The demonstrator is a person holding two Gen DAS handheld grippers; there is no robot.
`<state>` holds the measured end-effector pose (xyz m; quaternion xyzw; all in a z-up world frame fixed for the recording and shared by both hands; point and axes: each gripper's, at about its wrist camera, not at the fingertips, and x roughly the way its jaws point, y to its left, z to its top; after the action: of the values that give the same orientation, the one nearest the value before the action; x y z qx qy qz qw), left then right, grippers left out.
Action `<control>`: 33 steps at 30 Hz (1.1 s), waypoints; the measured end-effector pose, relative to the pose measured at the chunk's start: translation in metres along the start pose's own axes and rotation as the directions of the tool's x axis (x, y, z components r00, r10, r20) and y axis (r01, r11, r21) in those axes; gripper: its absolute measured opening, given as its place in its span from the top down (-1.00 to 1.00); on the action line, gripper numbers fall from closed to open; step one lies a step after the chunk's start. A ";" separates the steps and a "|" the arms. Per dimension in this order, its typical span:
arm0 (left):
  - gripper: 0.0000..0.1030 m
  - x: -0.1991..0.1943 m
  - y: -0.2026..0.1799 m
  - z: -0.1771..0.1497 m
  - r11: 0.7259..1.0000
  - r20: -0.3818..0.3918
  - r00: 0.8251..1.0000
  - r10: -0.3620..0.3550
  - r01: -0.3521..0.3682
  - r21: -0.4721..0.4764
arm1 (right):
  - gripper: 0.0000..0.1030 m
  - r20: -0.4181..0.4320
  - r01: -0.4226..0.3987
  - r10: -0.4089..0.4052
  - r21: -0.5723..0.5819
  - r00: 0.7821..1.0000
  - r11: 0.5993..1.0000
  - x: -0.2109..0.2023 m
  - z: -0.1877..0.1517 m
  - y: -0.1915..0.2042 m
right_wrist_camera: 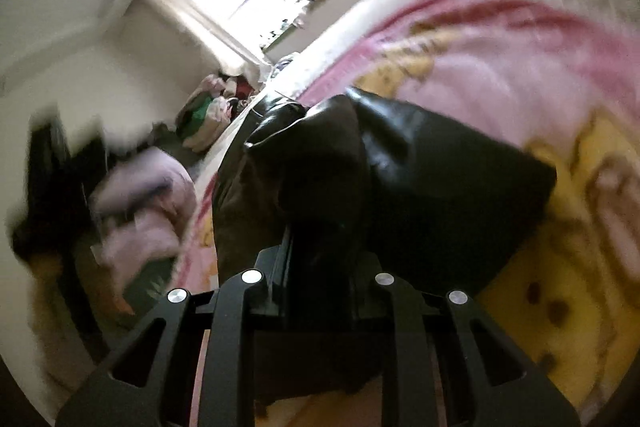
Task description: Fold large clothes
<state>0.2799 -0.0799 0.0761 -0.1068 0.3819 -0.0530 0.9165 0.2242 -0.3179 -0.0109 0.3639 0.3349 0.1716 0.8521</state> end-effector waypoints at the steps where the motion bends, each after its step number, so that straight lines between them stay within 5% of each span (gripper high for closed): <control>1: -0.49 0.005 0.013 -0.010 0.999 -0.016 1.000 0.019 -0.020 -0.028 | 0.59 -0.033 -0.010 0.012 0.035 0.999 0.999 0.003 0.001 -0.005; 4: -0.49 0.033 0.030 -0.036 0.998 -0.130 0.991 0.002 -0.009 -0.059 | 0.38 -0.081 -0.013 0.018 0.066 0.997 0.998 0.007 0.004 -0.003; 7: -0.49 0.051 0.033 -0.053 0.998 -0.158 0.987 0.004 -0.015 -0.065 | -0.19 -0.101 -0.004 0.007 0.038 0.995 0.999 0.008 0.015 0.008; 9: -0.49 0.052 0.031 -0.054 0.998 -0.148 0.989 0.000 -0.010 -0.062 | -0.84 -0.105 -0.019 0.020 0.015 0.994 1.000 0.008 0.028 0.019; 10: -0.49 0.052 0.030 -0.052 0.998 -0.148 0.989 -0.003 -0.006 -0.064 | -0.91 -0.125 0.017 -0.019 -0.021 0.992 1.000 0.013 0.035 0.025; 13: -0.49 0.051 0.028 -0.051 0.999 -0.144 0.990 0.002 -0.010 -0.054 | -0.87 -0.182 0.048 -0.067 -0.108 0.981 0.993 0.035 0.050 0.035; 15: -0.49 0.049 0.028 -0.049 0.999 -0.145 0.989 0.004 -0.011 -0.052 | 0.31 -0.197 0.053 -0.079 -0.130 0.977 0.990 0.048 0.054 0.037; 17: -0.51 0.047 0.028 -0.045 0.998 -0.142 0.990 -0.003 -0.006 -0.060 | 0.50 -0.186 -0.003 -0.026 -0.156 0.982 0.988 0.047 0.062 0.044; 20: -0.56 0.035 0.027 -0.034 0.996 -0.110 0.994 -0.030 0.020 -0.087 | 0.51 -0.094 -0.060 0.043 -0.192 0.995 0.980 0.025 0.085 0.048; 23: -0.70 0.037 0.015 -0.032 0.994 -0.130 0.989 -0.066 0.054 -0.090 | 0.50 -0.022 -0.015 0.012 -0.175 1.000 0.984 0.000 0.101 0.026; 27: -0.80 0.064 0.003 -0.051 0.989 -0.207 0.974 -0.095 0.068 -0.133 | 0.47 -0.106 0.072 -0.076 -0.040 0.991 0.997 0.013 0.085 -0.035; 33: -0.84 0.079 0.003 -0.062 0.972 -0.219 0.966 -0.136 0.088 -0.217 | 0.26 -0.141 0.116 -0.122 -0.046 0.983 0.992 0.022 0.070 -0.064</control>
<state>0.2920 -0.1008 -0.0215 -0.2155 0.4830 -0.0774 0.8451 0.2921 -0.3846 -0.0323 0.3138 0.4131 0.1523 0.8413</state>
